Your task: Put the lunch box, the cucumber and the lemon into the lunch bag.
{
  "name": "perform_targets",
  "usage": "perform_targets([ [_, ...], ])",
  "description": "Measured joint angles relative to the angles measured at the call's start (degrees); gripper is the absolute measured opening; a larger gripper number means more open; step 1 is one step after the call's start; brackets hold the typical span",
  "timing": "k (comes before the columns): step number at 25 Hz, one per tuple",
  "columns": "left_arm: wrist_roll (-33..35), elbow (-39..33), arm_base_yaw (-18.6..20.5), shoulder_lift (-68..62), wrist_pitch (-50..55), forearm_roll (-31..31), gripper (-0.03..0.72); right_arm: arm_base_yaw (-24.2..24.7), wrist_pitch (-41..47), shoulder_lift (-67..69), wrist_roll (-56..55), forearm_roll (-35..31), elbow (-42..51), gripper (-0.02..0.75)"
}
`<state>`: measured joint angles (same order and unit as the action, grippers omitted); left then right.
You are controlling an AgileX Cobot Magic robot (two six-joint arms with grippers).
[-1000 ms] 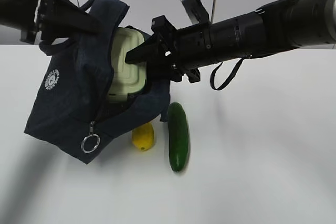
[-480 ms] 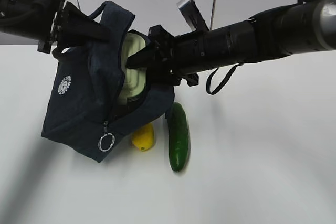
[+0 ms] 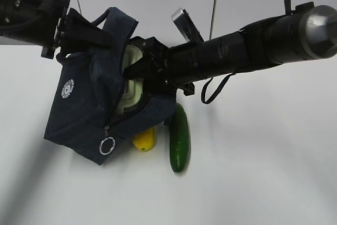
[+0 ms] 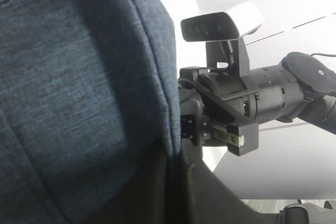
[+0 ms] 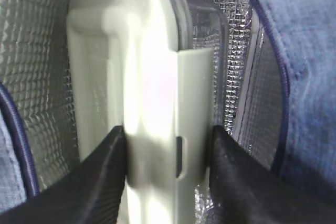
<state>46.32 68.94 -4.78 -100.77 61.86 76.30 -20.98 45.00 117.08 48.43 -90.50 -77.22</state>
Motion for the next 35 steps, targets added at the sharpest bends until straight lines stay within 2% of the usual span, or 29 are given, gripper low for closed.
perform_targets([
  [9,0.3,0.0,0.0,-2.4,0.1,0.0,-0.006,0.0,0.1,2.5,0.1,-0.5,0.0,0.344],
  [15,0.6,0.0,0.0,-2.5,0.2,0.0,-0.006,-0.3,1.7,4.0,1.0,-3.7,0.0,0.344],
  [35,1.0,0.0,0.0,-3.0,1.6,0.3,-0.006,-2.0,1.1,4.9,2.6,-4.7,-1.4,0.344],
])
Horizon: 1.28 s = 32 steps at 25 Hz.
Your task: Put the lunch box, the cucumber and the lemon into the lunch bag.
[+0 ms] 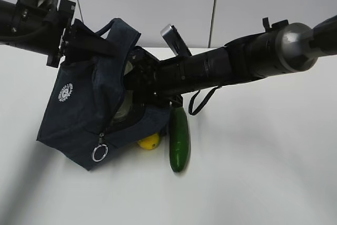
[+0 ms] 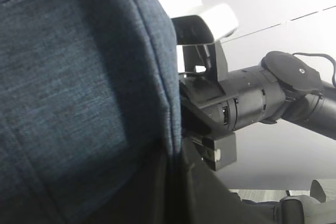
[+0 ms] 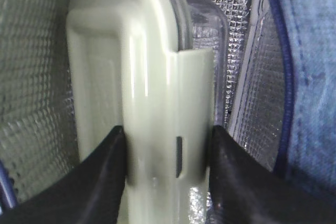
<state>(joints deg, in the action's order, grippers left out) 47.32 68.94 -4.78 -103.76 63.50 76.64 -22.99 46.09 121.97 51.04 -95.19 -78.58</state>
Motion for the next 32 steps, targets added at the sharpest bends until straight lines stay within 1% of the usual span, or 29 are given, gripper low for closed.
perform_targets([
  [27,0.0,0.0,0.0,0.0,1.2,1.6,-0.006,-0.4,-0.4,0.1,0.1,0.3,-0.5,0.344],
  [32,0.0,0.0,0.0,0.0,1.2,1.6,-0.006,-0.5,-0.4,0.1,0.1,0.3,-0.5,0.363],
])
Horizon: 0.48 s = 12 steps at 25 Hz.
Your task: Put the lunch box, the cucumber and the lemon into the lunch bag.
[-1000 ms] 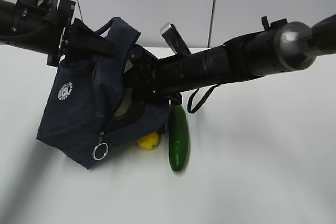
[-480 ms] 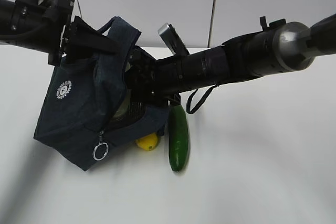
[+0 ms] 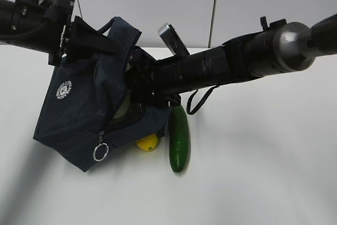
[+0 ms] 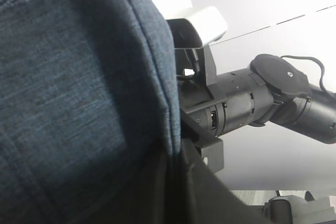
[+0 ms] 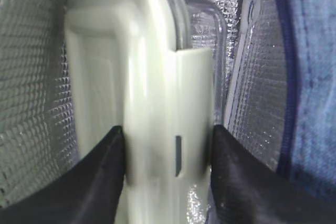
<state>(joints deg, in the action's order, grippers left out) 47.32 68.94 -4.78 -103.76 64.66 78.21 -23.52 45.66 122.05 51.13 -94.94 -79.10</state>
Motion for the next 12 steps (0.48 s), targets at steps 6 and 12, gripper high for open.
perform_targets([
  [6,0.0,0.0,0.0,0.0,0.0,0.0,-0.006,0.0,0.1,0.0,0.0,0.0,0.0,0.375],
  [12,0.0,0.0,0.0,0.0,0.0,0.0,-0.006,0.0,1.2,0.0,-0.1,0.4,-0.2,0.393],
])
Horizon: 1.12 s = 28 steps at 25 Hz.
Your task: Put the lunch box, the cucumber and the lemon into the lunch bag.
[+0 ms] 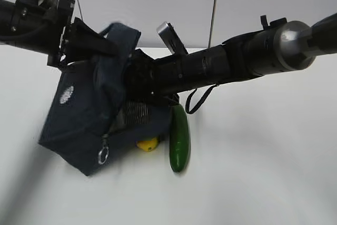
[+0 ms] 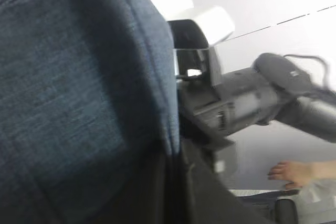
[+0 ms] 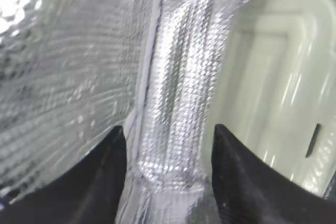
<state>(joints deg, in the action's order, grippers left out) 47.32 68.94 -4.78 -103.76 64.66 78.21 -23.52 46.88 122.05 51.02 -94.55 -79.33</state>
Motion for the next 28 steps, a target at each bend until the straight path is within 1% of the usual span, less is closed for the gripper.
perform_targets([
  [6,0.1,0.0,0.0,-0.3,-0.4,-0.4,-0.006,0.0,0.6,0.0,-0.3,0.0,0.0,0.393],
  [12,0.1,0.0,0.0,-0.3,-0.4,-0.4,-0.006,0.1,3.3,0.0,0.3,0.0,0.0,0.39],
  [20,0.1,0.0,0.0,-0.3,-0.2,-0.4,-0.006,3.5,11.0,0.0,3.9,1.0,0.0,0.386],
  [24,0.1,0.0,0.0,-0.3,-0.2,-0.4,-0.006,5.0,12.0,-0.2,4.3,3.6,0.0,0.386],
  [28,0.1,0.0,0.0,-0.3,-0.2,-0.4,-0.006,5.1,12.5,-1.4,3.9,8.3,0.0,0.384],
])
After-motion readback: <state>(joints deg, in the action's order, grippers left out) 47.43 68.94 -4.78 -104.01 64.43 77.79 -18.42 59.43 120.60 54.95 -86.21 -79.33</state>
